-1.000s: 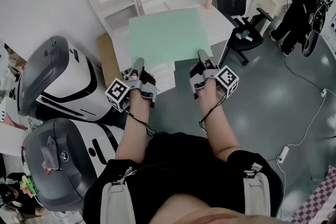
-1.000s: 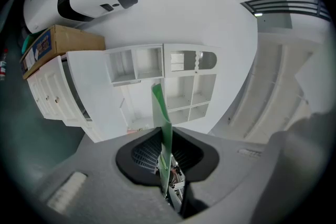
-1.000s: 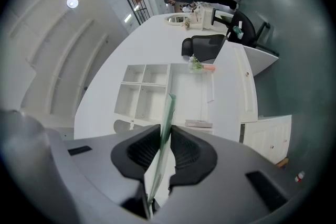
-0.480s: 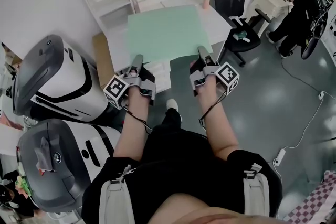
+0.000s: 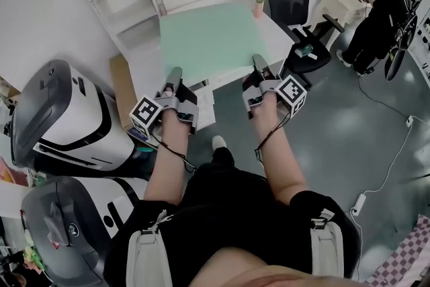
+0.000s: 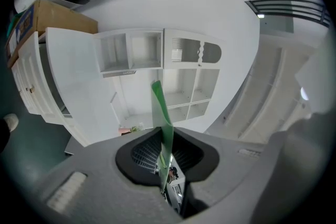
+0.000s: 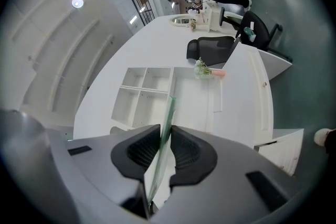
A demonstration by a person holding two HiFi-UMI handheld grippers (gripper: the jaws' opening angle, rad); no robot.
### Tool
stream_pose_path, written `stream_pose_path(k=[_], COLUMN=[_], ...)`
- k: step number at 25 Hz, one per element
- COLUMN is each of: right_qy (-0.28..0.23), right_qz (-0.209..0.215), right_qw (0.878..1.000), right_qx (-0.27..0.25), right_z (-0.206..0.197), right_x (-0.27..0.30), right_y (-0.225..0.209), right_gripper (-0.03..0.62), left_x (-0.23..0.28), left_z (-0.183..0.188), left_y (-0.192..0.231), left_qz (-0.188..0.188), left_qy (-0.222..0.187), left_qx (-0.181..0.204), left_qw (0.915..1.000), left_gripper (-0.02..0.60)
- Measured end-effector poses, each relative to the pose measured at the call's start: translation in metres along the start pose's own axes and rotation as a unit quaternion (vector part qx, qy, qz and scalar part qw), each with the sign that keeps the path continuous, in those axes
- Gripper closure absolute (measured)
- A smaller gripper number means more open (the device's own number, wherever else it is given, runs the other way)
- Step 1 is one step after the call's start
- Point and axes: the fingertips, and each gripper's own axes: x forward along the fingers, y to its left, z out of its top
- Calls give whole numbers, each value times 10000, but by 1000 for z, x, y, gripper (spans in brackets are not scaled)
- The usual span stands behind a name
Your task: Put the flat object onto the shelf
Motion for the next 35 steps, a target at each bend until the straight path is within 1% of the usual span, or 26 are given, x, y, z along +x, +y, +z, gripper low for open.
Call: stream_pose_path(k=[9, 17, 21, 25, 29, 31, 35], right_qy=[55, 126, 142, 180, 208, 205, 192], right_qz=[-151, -53, 128, 314, 548, 642, 781], right_qw=[9999, 9999, 9998, 9993, 9983, 9977, 9968], right_qx=[-10, -61, -52, -78, -63, -55, -41], right_z=[29, 48, 66, 84, 87, 89, 95], right_x=[82, 168, 210, 256, 298, 315, 347], right_y=[-16, -15, -9, 4, 18, 24, 36], right_gripper=[533, 531, 530, 530, 531, 531, 531], left_x=[85, 163, 205, 248, 278, 291, 312], left_z=[25, 60, 73, 89, 110, 117, 131], left_y=[11, 6, -2, -9, -21, -26, -32], left_qz=[26, -135, -314, -464, -662, -728, -760], left_qy=[38, 4, 1, -48, -116, -132, -171], left_qx=[-34, 65, 127, 277, 252, 299, 403], left_qw=[10000, 9999, 9994, 9985, 9974, 9968, 9961], left_gripper=[525, 523, 522, 522, 521, 520, 520])
